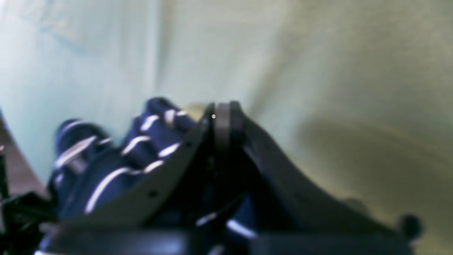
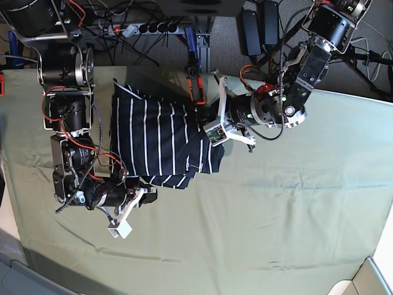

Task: Fold the T-shirt properly
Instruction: 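Fold the bundle over with the left gripper toward the right gripper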

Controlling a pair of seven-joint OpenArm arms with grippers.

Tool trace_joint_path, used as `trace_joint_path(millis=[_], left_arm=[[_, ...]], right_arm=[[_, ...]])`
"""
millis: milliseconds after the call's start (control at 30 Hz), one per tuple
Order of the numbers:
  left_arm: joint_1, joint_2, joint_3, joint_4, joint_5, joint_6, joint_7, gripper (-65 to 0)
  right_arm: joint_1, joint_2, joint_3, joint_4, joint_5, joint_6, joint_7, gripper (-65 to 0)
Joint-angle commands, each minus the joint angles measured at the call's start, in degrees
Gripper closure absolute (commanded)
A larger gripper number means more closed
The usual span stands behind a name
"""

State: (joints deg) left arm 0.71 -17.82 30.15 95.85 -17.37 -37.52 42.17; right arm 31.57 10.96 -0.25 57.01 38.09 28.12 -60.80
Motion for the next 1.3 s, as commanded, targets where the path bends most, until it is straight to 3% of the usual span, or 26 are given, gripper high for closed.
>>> trace_joint_path(millis=[0, 433, 933, 1267], left_arm=[[-1.2, -0.1, -0.2, 0.8, 0.2, -0.6, -0.8, -0.5], [-6.6, -1.2, -0.1, 0.5, 1.8, -0.3, -3.4, -0.5], [-15.3, 5.6, 0.3, -18.2, 1.8, -0.2, -5.6, -0.5], [-18.0, 12.2, 0.3, -18.8, 1.8, -0.2, -6.0, -0.5]], right_arm=[[1.3, 1.3, 0.2, 1.1, 2.1, 3.8, -0.3, 0.0], [-10.4, 11.0, 0.2, 11.1, 15.6, 4.1, -3.6, 0.0], [-27.2, 10.9, 1.3, 28.9, 15.9, 4.0, -4.0, 0.0], [-31.1, 10.6, 2.5, 34.6, 15.9, 4.0, -4.4, 0.0]])
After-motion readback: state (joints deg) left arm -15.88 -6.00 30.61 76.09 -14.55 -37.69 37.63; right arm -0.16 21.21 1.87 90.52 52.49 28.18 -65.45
